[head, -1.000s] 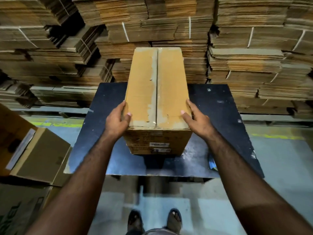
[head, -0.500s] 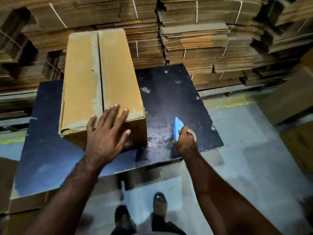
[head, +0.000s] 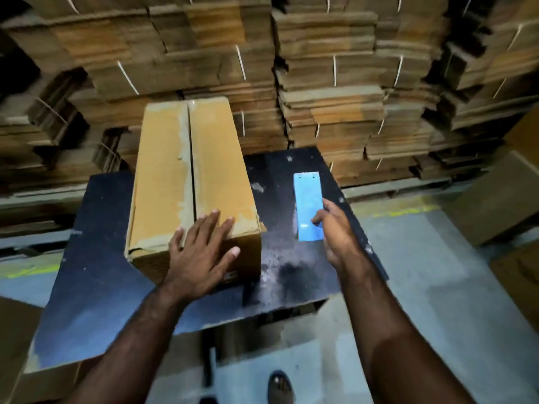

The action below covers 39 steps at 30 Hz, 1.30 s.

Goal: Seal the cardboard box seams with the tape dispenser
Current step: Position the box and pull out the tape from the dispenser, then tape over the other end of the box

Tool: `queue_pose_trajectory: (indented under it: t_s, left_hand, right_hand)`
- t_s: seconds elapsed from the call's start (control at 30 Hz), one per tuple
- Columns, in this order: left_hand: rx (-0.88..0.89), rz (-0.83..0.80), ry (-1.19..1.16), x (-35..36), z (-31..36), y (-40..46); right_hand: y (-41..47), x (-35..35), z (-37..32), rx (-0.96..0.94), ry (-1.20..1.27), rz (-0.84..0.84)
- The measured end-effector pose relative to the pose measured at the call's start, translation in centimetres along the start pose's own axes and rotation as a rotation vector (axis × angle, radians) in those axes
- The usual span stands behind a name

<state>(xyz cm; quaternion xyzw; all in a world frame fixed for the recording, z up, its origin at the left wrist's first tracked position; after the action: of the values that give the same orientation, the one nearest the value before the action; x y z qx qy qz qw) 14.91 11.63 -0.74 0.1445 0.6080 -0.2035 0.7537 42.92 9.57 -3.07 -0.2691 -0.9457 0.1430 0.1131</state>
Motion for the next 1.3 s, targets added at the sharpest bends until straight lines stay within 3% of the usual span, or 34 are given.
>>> queue_pose_trajectory:
  t_s: [0.1, 0.23, 0.33, 0.53, 0.73, 0.97, 1.13, 1.3]
  left_hand:
    - [-0.054, -0.003, -0.329, -2.9, -0.5, 0.2]
    - [-0.002, 0.413, -0.476, -10.9, -0.2, -0.8]
    - [-0.028, 0.538, -0.617, -15.2, 0.1, -1.6]
    - [-0.241, 0.338, -1.132, -16.6, -0.6, -3.2]
    - [-0.443, 0.046, -1.241, -16.1, -2.3, -4.8]
    - [-0.459, -0.023, -1.296, -15.6, -4.5, -4.6]
    - [-0.455, -0.011, -1.324, -15.9, -3.9, -3.8]
    - [-0.411, -0.007, -1.365, -16.9, -2.3, -2.7]
  right_hand:
    - [-3.7, 2.8, -4.9, 0.064, 0.452, -0.198]
    - [-7.2, 6.7, -7.8, 0.098, 0.502, -0.325]
    - [-9.1, 9.8, -7.7, 0.142, 0.489, -0.419]
    - [-12.5, 14.5, -4.8, 0.241, 0.358, -0.487]
    - [-14.7, 16.3, -4.1, 0.131, 0.026, -0.439]
    - [-15.4, 17.1, -6.3, -0.206, -0.471, -0.558]
    - [-15.3, 15.9, -8.8, -0.410, -0.838, -0.482]
    - [-14.5, 14.4, -10.4, -0.516, -0.789, -0.481]
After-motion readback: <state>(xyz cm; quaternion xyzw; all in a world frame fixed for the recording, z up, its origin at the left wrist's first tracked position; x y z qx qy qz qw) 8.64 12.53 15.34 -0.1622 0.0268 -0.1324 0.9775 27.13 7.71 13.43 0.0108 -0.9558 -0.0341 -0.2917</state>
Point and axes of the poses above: each hand's wrist, its own y-axis towards the middle knuckle, its own x-axis out of the palm, z = x × y, the point moved 6 cm from there along y, towards the middle knuckle, and after that the axes turned 1 degree about y, right-handed, at the moved point
